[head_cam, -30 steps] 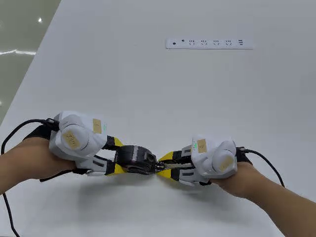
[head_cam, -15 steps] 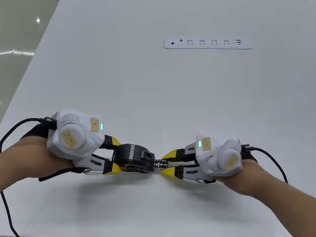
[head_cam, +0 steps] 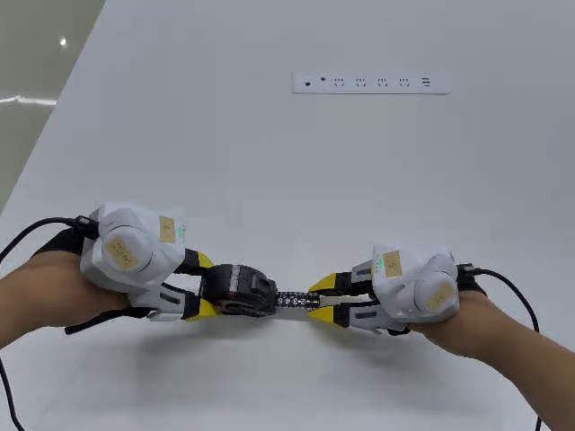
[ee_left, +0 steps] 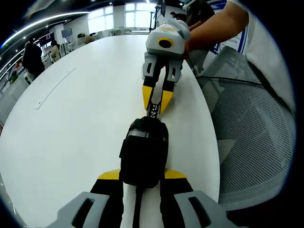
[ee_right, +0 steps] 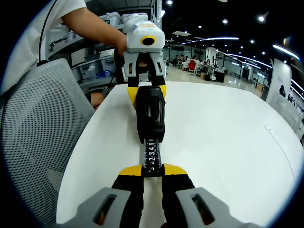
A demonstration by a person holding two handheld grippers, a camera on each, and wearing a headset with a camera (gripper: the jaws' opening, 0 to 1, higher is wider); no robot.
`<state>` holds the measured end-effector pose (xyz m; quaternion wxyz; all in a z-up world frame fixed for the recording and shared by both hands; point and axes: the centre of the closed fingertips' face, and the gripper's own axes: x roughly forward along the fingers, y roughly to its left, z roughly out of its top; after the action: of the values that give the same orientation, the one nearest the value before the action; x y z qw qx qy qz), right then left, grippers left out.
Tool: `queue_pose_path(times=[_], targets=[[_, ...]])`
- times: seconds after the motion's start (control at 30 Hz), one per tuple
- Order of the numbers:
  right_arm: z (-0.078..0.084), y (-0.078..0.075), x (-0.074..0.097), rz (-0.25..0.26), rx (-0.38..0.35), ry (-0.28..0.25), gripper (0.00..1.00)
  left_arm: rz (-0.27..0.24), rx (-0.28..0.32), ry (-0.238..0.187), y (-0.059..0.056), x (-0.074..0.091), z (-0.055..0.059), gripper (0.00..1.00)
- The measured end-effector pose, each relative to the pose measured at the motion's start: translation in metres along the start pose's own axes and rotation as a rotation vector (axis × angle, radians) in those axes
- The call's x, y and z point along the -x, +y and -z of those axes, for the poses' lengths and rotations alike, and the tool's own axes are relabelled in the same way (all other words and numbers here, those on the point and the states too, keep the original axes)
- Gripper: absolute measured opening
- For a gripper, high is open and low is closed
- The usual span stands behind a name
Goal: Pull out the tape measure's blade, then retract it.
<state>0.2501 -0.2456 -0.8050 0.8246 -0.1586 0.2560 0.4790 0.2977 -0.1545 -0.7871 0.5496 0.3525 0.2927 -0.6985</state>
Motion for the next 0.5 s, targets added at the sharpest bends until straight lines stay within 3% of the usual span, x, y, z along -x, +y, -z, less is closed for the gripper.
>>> queue_pose_path(times=[0.5], targets=[[0.014,-0.002,0.025,0.009,0.004,0.041,0.11,0.001,0.0,0.003,0.0,-0.001,0.001,0.26]])
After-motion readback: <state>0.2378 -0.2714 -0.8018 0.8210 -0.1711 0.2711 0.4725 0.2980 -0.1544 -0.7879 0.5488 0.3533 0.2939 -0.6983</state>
